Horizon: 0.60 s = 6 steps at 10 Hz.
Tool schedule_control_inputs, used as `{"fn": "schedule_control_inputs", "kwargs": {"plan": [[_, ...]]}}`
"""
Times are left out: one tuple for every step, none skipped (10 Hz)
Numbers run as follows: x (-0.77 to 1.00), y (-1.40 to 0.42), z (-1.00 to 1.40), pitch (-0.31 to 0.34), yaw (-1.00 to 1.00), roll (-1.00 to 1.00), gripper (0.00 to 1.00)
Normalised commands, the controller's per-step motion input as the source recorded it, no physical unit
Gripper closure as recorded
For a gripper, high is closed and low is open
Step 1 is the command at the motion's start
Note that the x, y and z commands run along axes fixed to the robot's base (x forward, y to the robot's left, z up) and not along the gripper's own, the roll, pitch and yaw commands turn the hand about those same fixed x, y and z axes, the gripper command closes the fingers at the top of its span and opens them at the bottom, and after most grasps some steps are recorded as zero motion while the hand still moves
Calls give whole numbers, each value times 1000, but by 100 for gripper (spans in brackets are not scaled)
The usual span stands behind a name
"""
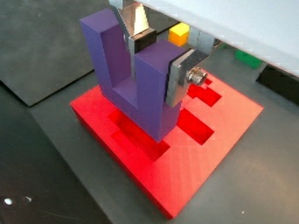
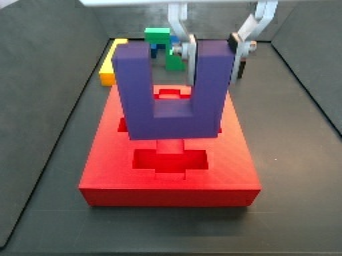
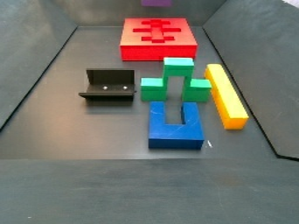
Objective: Pick up the purple object. Move up. Move to above the board. Insert the purple object.
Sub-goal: Insert the purple object.
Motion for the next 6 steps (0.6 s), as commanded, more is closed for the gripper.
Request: {"fn": "schedule_control_inputs", "kwargs": {"plan": [[0,0,-351,0,-11,-203,100],[0,6,-480,0,0,-76,100],[0,34,-463,0,34,0,100],[0,0,-406,0,43,154,100],[0,0,-409,0,57,173,100],[0,0,-417,-7,60,181,100]]}}
